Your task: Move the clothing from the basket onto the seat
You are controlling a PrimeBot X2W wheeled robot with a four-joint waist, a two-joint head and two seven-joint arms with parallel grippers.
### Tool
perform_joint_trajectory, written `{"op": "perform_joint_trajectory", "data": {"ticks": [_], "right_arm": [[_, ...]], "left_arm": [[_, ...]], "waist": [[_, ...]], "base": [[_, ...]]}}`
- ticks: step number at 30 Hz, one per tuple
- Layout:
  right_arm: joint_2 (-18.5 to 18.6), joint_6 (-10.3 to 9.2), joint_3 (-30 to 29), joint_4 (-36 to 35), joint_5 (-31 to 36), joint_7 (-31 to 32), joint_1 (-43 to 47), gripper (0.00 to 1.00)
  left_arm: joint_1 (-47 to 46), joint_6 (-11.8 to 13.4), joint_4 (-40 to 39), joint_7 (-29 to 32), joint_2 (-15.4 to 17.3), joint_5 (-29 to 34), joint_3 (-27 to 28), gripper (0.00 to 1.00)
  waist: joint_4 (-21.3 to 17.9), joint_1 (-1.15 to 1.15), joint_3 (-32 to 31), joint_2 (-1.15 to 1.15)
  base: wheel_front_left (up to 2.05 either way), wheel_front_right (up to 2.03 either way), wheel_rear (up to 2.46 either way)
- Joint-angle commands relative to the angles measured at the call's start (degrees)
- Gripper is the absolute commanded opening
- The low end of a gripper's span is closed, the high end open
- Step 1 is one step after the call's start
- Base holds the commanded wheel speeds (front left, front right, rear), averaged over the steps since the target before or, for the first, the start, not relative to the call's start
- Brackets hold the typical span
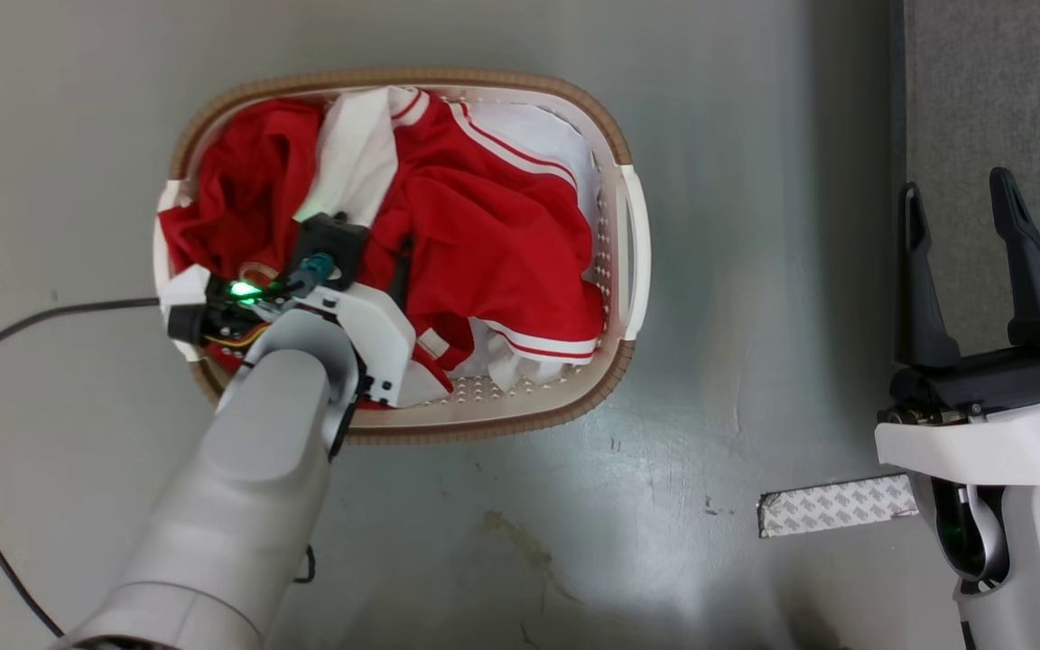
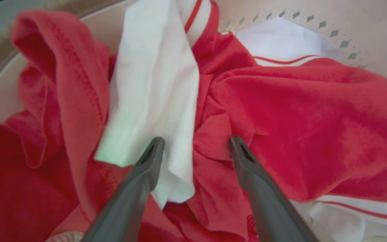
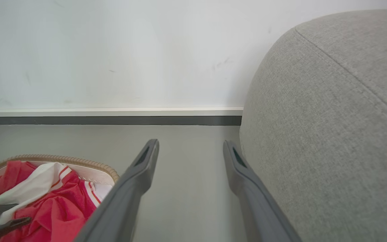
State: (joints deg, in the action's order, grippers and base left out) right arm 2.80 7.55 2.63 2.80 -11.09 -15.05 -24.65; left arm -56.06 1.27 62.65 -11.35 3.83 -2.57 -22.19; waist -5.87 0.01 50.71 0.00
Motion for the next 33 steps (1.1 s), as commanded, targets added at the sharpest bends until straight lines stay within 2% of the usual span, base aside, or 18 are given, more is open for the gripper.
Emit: {"op": "perform_joint_trajectory", "data": {"ticks": [1, 10, 11, 12, 13, 22, 26, 33], "right_arm": [[0.2, -0.12, -0.1, -0.4, -0.8, -0.2, -0.8, 1.0], [0.2, -0.12, 0.0, -0.5, -1.1, -0.2, -0.7, 1.0], [0.2, -0.12, 0.0, -0.5, -1.0, -0.2, -0.7, 1.0], [0.2, -0.12, 0.0, -0.5, -0.9, -0.2, -0.7, 1.0], [0.2, -0.12, 0.0, -0.4, -0.9, -0.2, -0.7, 1.0], [0.2, -0.12, 0.3, 0.8, -0.7, -0.2, -0.9, 1.0], [0.2, -0.12, 0.4, 2.1, -0.7, -0.2, 0.1, 1.0], [0.2, -0.12, 1.4, 4.8, -0.8, -0.2, 3.3, 1.0]], "left_arm": [[-1.0, 0.4, 1.0, 0.0, 0.5, 0.6, 0.1, 1.0], [-2.4, -1.0, 4.1, -1.1, -0.1, -0.9, -0.8, 1.0], [-2.5, -1.4, 4.4, -1.2, -0.2, -1.0, -1.0, 0.45], [-2.6, -1.7, 4.8, -1.3, -0.3, -1.0, -1.3, 0.08], [-2.8, -1.7, 4.9, -1.4, -0.3, -1.0, -1.5, 0.0], [-1.6, -3.5, 4.2, -3.4, -0.7, -5.1, -0.5, 0.0], [1.4, -4.7, 1.7, -3.8, -0.8, -8.1, 0.7, 0.0], [10.9, -5.7, -9.1, -3.8, -0.8, -11.5, 2.6, 0.0]], "waist": [[-0.4, -0.01, 0.6, 0.0], [-1.1, -0.01, 1.6, 0.0], [-1.2, -0.01, 1.6, 0.0], [-1.2, -0.01, 1.6, 0.0], [-1.2, -0.01, 1.6, 0.0], [-0.5, -0.01, -1.6, 0.0], [0.4, -0.01, -6.0, 0.0], [2.8, -0.01, -17.5, 0.0]], "base": [[0.0, 0.0, 0.0], [0.0, 0.0, 0.0], [0.0, 0.0, 0.0], [0.0, 0.0, 0.0], [0.0, 0.0, 0.0], [0.0, 0.0, 0.0], [0.0, 0.0, 0.0], [0.0, 0.0, 0.0]]}}
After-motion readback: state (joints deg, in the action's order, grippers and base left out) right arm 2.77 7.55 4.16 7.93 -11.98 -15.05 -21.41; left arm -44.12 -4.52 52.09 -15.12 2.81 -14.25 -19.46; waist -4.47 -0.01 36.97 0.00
